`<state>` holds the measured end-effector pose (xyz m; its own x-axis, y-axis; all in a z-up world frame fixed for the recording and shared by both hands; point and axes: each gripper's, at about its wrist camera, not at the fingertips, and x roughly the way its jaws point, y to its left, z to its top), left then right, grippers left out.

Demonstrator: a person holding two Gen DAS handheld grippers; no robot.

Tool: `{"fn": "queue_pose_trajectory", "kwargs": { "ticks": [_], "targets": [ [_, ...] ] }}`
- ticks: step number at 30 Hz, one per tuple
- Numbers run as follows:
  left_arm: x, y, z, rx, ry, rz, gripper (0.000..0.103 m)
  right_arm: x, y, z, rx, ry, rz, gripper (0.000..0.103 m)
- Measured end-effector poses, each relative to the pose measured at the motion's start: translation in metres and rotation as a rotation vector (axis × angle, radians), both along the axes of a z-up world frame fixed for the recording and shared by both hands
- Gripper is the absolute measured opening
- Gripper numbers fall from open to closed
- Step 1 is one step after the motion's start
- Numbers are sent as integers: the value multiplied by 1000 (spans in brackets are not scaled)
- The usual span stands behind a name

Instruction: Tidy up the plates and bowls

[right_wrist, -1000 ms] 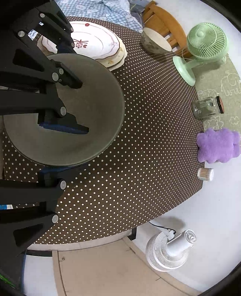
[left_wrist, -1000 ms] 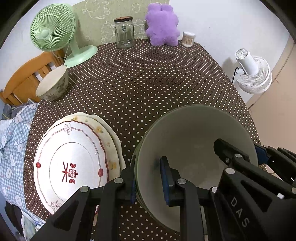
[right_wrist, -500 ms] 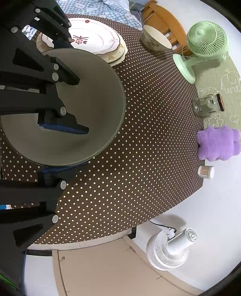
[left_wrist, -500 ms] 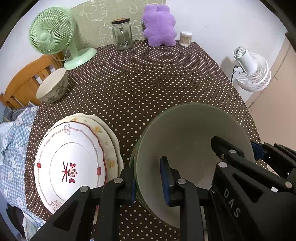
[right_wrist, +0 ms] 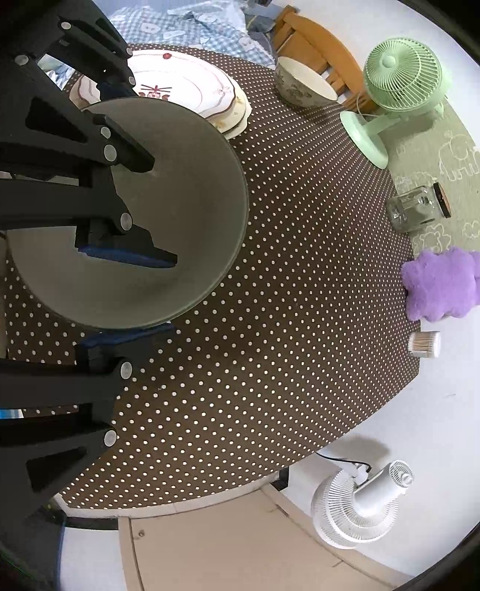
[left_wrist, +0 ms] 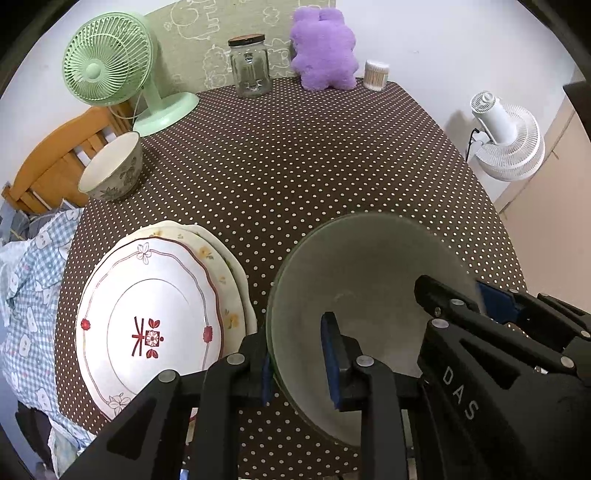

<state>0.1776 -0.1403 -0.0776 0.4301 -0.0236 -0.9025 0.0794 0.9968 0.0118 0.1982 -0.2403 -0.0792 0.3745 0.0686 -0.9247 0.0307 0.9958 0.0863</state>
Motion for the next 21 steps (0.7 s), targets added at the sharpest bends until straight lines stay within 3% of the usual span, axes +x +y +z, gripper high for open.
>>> {"fn": "queue_pose_trajectory", "kwargs": {
  "ticks": [1,13,15,18,20,21],
  "targets": [
    [-1,-1,2,14,-8,-2,31,-1,2,2,0,-6,7,35],
    [2,6,-3,-16,26,11,37,-6,7,4,-21,8,25,35],
    [1,7,-2,-23,27,23,40,-5,6,7,-21,5,42,35],
    [0,9,5,-28,7,45,56,-4,4,15,-17,-9,68,36],
    [-1,10,12,-25,-16,64,60,-3,3,21,-15,-30,85,46],
    [-2,11,14,-23,-24,74,61,-3,2,25,-13,-44,90,56]
  ]
}}
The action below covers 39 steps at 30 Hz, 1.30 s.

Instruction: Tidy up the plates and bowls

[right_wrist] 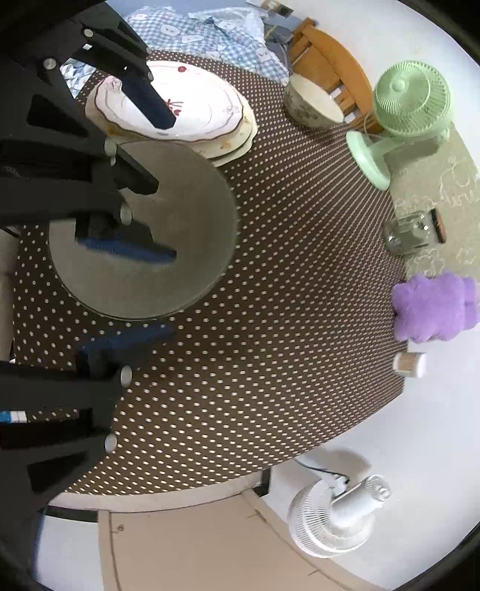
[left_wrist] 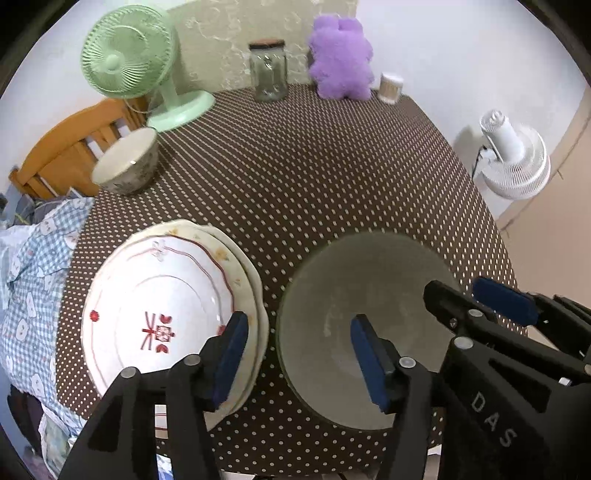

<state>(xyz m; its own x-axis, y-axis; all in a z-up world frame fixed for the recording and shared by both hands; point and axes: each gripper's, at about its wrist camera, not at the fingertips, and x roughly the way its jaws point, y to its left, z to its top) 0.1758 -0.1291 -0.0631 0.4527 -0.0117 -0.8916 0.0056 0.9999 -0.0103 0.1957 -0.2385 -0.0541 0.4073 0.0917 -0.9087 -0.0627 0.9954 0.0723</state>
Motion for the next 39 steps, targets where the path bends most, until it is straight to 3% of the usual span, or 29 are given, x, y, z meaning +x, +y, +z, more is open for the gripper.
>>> {"fn": "queue_pose_trajectory", "kwargs": {
  "ticks": [1,7,13,18,26,39],
  "targets": [
    [0,1,3,-2,-8,13,64,0,-1,4,7,-10,6,64],
    [-4,7,23,15,-51,80,76,1,-1,26,42,-43,69,73],
    [-5,21,40,22,-100,104,79,-2,15,46,44,-95,110,82],
    [-1,45,48,-1,-122,102,79,-1,39,60,37,-145,97,82],
    [13,91,61,30,-151,61,79,8,85,70,48,-176,39,82],
    [44,156,59,26,-174,11,79,43,156,68,48,-195,-27,82]
  ]
}}
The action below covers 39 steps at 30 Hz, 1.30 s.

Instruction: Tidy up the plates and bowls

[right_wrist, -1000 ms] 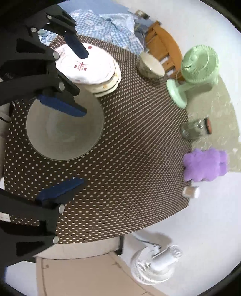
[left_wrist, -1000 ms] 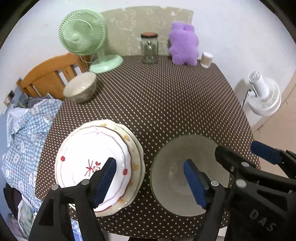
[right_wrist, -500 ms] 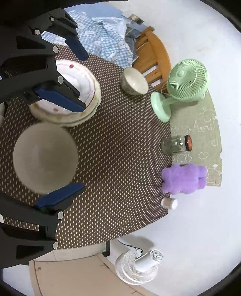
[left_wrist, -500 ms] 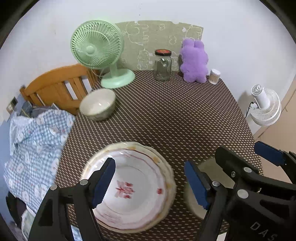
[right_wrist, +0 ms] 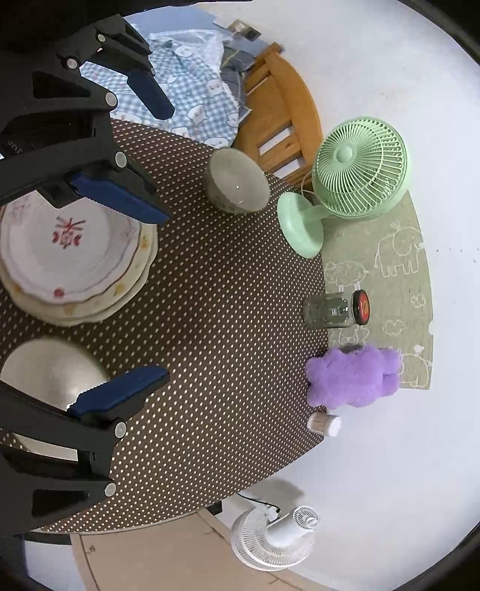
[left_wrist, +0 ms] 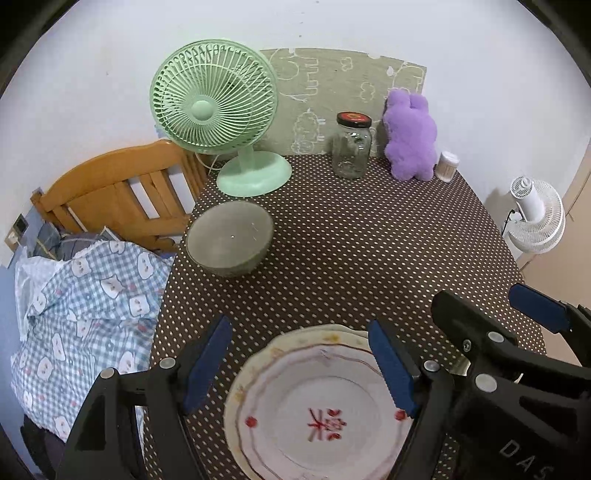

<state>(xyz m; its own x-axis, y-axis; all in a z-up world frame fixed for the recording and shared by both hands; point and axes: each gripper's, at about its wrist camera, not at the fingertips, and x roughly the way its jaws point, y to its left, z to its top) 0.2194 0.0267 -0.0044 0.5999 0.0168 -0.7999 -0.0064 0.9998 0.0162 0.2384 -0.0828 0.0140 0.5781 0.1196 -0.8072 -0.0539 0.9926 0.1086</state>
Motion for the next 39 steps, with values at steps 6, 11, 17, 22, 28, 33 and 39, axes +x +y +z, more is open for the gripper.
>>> {"fn": "queue_pose_trajectory", "kwargs": {
  "ticks": [6,11,17,22,28,33,39],
  "targets": [
    [18,26,-4,8,1,1,79,17,29,-2,-21,-6,-18,82],
    [36,49,-10,6,0,11,79,38,55,-6,-34,-3,0,82],
    [58,76,-17,10,-7,44,78,64,81,-13,-38,-12,3,82],
    [81,98,-28,7,-4,82,77,90,103,-23,-37,-17,14,82],
    [110,118,-45,7,5,126,71,121,119,-41,-26,0,10,81],
    [128,125,-60,-2,20,152,70,144,127,-60,-12,27,-4,79],
    [148,132,-83,-1,56,180,57,166,142,-85,-31,61,14,65]
  ]
}}
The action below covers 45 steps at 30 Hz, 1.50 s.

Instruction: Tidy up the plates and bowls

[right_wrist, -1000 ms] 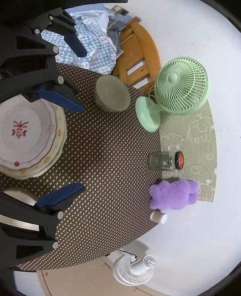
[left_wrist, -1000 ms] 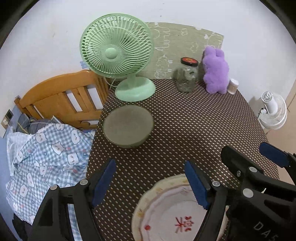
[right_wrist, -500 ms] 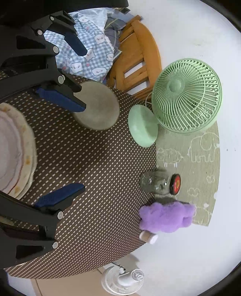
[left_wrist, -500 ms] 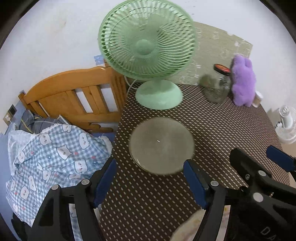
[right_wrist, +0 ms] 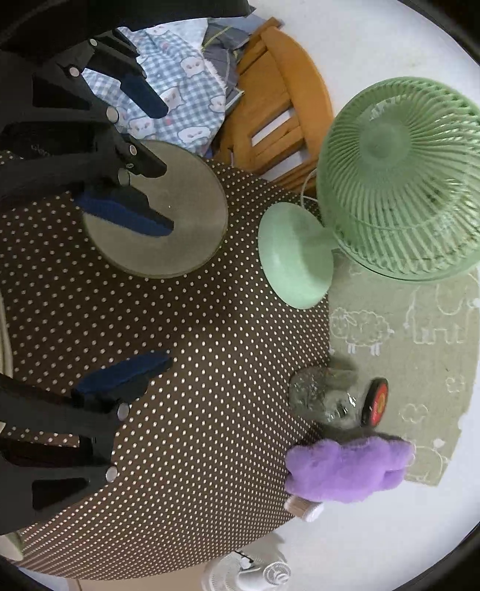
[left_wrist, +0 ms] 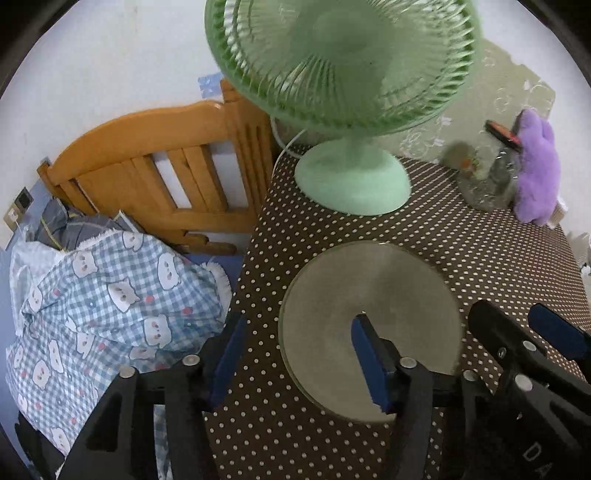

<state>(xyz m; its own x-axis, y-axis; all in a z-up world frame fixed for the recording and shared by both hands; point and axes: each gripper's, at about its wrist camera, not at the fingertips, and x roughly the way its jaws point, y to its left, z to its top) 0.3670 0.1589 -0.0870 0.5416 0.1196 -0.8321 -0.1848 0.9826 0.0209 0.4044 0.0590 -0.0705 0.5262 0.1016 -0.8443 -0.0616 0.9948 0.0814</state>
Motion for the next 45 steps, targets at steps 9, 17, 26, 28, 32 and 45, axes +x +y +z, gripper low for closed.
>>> {"fn": "queue_pose_trajectory", "kwargs": {
  "ticks": [9,17,26,28,32,45],
  "targets": [
    [15,11,-25,-30,46,15,39,18,12,-28,-15,39,14,43],
    [19,14,-36,-45,64,10,19,25,20,-41,-16,63,19,23],
    [18,8,-35,-19,62,-28,15,21,28,-43,-65,74,19,16],
    [16,6,-33,-19,66,-32,15,18,27,-40,-70,72,24,16],
    [10,2,-27,-19,68,-36,15,12,23,-33,-77,67,31,16],
    [-16,-24,-20,-27,94,-53,15,-20,-4,-26,-73,90,17,16]
  ]
}}
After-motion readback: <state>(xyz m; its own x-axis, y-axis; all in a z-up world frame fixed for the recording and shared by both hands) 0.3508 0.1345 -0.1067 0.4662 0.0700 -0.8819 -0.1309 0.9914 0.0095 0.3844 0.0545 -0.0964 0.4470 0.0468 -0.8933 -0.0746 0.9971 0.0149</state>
